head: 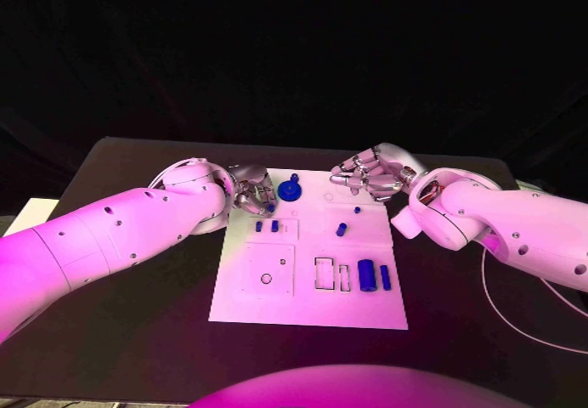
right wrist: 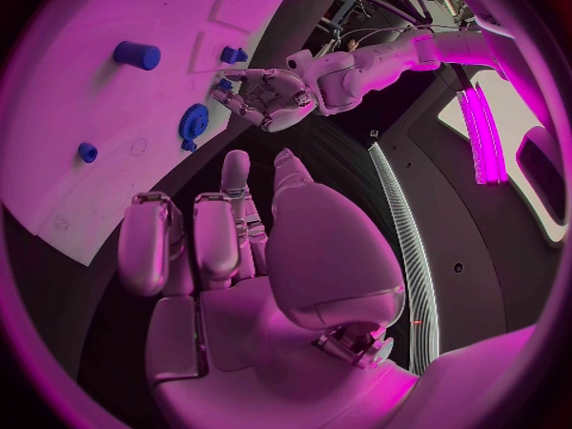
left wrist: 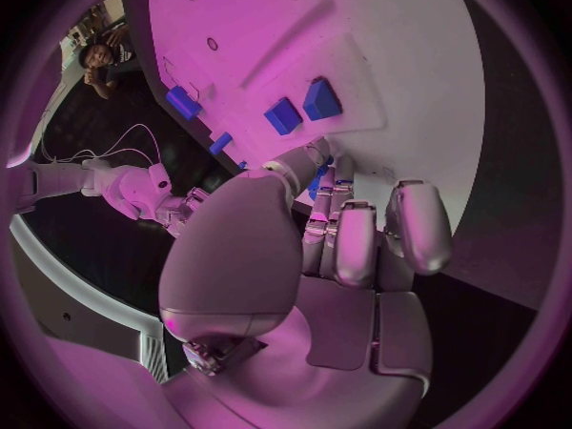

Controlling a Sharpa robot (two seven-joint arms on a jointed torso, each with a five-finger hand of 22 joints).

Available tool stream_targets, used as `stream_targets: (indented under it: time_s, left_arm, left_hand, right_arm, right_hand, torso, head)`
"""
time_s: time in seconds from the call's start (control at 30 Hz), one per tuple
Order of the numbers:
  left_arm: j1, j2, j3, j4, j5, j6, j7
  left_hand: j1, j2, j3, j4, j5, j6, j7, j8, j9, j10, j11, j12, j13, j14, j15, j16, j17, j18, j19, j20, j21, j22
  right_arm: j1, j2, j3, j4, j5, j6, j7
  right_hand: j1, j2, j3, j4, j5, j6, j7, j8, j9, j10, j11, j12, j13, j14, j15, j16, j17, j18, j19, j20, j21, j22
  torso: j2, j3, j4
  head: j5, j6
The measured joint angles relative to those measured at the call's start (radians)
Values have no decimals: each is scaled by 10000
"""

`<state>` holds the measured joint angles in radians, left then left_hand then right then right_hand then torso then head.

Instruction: Assemble the parts on the task board

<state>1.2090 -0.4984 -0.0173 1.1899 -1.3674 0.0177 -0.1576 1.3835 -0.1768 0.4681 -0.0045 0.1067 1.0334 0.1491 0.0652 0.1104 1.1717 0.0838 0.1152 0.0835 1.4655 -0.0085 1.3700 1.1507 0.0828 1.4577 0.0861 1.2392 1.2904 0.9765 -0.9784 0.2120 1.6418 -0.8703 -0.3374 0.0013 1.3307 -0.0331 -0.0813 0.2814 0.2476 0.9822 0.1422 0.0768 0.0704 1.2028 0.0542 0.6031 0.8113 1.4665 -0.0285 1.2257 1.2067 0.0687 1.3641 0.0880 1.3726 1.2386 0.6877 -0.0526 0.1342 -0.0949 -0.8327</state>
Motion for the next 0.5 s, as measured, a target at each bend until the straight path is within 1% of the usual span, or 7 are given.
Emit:
stream_targets:
  time_s: [0.2, 0.23, 0.3, 0.33, 0.37, 0.4, 0.5]
  left_arm:
    - [2, -123, 6, 60, 44, -7, 1]
    - [2, -171, 7, 87, 67, -7, 1]
    - [3, -269, 17, 136, 117, -7, -1]
    - [2, -331, 26, 163, 147, -7, -6]
    - [2, -424, 44, 195, 194, -7, -15]
    - [2, -503, 60, 218, 233, -9, -23]
    - [12, -805, 119, 318, 478, -54, -29]
  left_hand:
    - [-37, -37, 0, 0, 0, -122, 21, 0, -71, -144, 33, -77, -3, 0, 0, 0, -63, 5, -61, 60, -167, -124]
    - [-37, -37, 0, 0, 0, -123, 21, 0, -82, -179, 36, -79, -12, 0, 0, -3, -75, 6, -71, 71, -217, -156]
    - [-37, -37, 0, 0, 0, -124, 23, 0, -94, -279, 62, -136, -23, 33, 38, -42, -108, 11, -75, 74, -254, -208]
    - [-37, -37, 0, 0, 0, -140, 38, 0, -105, -302, 83, -145, -34, 13, 58, -42, -115, 13, -97, 97, -289, -223]
    - [-37, -37, 3, -3, 0, -140, 38, 0, -117, -311, 93, -146, -47, 1, 70, -42, -125, 14, -107, 107, -310, -238]
    - [-37, -37, 29, -29, 0, -148, 46, 0, -128, -345, 88, -146, -51, 1, 70, -42, -125, 13, -107, 107, -318, -255]
    - [-37, -37, 39, -40, 0, -210, 41, 0, -152, -416, 122, -190, -59, 1, 70, -42, -126, 15, -129, 128, -389, -302]
  right_arm:
    - [-3, -16, 0, -59, -1, 2, -30]
    - [-3, -19, 0, -84, -8, 5, -40]
    - [-3, -26, 0, -132, -44, 10, -61]
    - [-3, -32, -1, -163, -79, 13, -79]
    - [-3, -43, -1, -211, -158, 17, -111]
    - [-3, -52, -1, -250, -244, 20, -140]
    - [-3, -76, -1, -409, -722, 41, -261]
  right_hand:
    - [0, 0, -4, -5, 0, 0, 0, 0, 0, -7, -1, 0, -19, 0, 0, -39, -48, 0, 0, 0, -59, -72]
    - [21, 20, -34, -29, 0, 0, 0, 0, 0, -68, 13, 0, -48, 0, 0, -64, -60, 1, -26, 18, -97, -90]
    - [180, 162, -116, -56, 0, -2, -2, 0, 0, -231, 28, -149, -210, 0, 0, -198, -143, 1, -112, -7, -168, -181]
    - [371, 194, -137, -89, 0, -18, -18, 0, -1, -367, 35, -328, -361, 0, 0, -363, -286, 2, -230, -4, -276, -323]
    - [661, 238, -62, -214, 0, -58, -11, 0, -1, -559, 44, -622, -610, -1, 2, -595, -494, 73, -347, -8, -412, -507]
    - [949, 280, 38, -314, -62, -73, -3, 0, 0, -742, 65, -976, -921, -4, 48, -807, -681, 160, -407, -3, -506, -632]
    - [1662, 291, 316, -592, -257, -51, 25, 46, 5, -1147, 148, -2056, -1963, 0, 74, -1381, -1223, 159, -431, -1, -618, -792]
  torso:
    - [-6, -6, 8]
    - [-7, -6, 8]
    - [-10, -6, 8]
    - [-12, -6, 9]
    - [-12, -6, 9]
    - [-17, -6, 12]
    - [-25, -7, 14]
  head:
    - [-9, 7]
    - [-10, 7]
    - [-10, 12]
    - [-10, 14]
    - [-9, 17]
    - [-7, 23]
    - [-5, 41]
